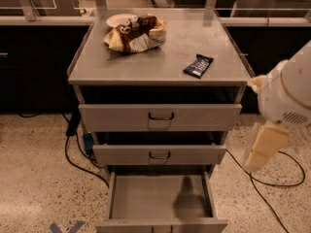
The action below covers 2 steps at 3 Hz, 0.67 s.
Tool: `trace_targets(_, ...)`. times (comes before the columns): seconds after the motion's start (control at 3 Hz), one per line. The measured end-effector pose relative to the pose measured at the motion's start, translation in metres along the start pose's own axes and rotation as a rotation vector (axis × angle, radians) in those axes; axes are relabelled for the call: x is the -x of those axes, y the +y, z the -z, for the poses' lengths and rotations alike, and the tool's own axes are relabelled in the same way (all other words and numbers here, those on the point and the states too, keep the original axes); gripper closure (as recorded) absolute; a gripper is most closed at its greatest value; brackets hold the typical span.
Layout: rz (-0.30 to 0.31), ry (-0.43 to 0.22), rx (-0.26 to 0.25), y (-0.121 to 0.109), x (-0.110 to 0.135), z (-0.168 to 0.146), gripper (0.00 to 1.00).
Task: Close bottom drawer
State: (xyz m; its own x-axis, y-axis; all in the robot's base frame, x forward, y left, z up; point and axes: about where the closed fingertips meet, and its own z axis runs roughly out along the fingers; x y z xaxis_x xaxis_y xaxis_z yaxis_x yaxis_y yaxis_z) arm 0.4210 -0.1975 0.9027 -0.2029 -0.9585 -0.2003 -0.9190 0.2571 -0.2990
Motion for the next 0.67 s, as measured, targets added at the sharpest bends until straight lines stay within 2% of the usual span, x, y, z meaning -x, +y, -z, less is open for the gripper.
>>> trace_targets(0.67, 0.029, 0.043, 0.081, 0.053, -0.021, -0.127, 0.0)
